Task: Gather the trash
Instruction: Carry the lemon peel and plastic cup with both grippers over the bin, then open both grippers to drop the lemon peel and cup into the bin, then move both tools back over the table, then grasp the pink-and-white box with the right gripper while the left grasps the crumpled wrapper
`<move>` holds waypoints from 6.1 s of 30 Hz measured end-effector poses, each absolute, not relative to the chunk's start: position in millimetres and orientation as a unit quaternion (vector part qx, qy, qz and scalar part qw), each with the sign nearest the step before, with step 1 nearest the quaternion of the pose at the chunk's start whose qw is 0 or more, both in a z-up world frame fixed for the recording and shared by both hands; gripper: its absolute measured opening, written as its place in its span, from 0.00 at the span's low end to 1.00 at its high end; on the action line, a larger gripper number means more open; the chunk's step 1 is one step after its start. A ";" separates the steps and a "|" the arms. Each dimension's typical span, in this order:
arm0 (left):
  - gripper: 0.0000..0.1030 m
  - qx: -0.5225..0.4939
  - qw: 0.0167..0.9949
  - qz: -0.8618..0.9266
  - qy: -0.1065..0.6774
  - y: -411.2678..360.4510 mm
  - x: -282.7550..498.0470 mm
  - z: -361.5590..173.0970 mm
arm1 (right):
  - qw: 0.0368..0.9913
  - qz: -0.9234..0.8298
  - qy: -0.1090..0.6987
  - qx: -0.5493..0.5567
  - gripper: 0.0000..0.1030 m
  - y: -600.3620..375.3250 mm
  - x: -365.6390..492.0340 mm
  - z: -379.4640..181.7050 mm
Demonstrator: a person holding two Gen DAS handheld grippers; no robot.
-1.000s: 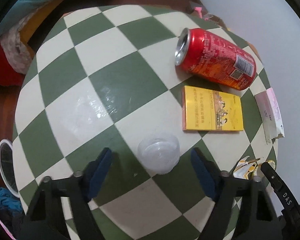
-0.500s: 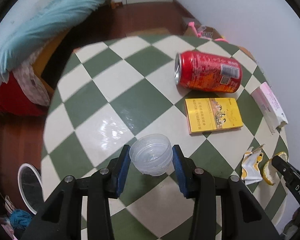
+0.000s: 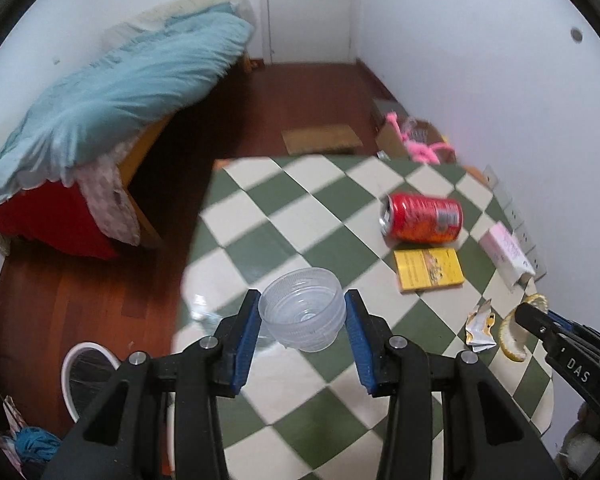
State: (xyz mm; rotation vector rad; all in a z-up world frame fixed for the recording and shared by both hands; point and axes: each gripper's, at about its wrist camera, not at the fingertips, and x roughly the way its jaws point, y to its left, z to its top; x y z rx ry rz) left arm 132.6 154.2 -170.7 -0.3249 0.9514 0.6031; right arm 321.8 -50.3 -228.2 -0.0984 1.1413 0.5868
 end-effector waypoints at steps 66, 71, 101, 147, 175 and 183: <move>0.91 -0.406 0.574 0.517 0.488 428.5 -301.2 -335.7 | 0.503 0.497 0.584 -0.398 0.98 400.9 -105.8 -419.0; 0.91 -0.399 0.582 0.525 0.477 414.6 -303.9 -314.2 | 0.518 0.506 0.570 -0.388 0.98 394.0 -105.6 -393.4; 0.91 -0.280 0.675 0.558 0.394 279.7 -281.6 -129.2 | 0.595 0.595 0.493 -0.221 0.98 251.5 -62.0 -170.8; 1.00 0.041 0.789 0.098 0.605 94.1 298.7 -302.6 | 0.741 0.225 0.611 -0.167 0.60 -37.3 508.5 -350.5; 0.42 -0.107 0.774 0.104 0.616 -1.9 302.2 -321.9 | 0.759 0.157 0.628 -0.065 0.65 -181.6 392.8 -336.1; 0.40 -0.102 0.779 0.111 0.609 -0.3 296.1 -316.3 | 0.768 0.155 0.615 -0.085 0.52 -168.6 397.3 -343.8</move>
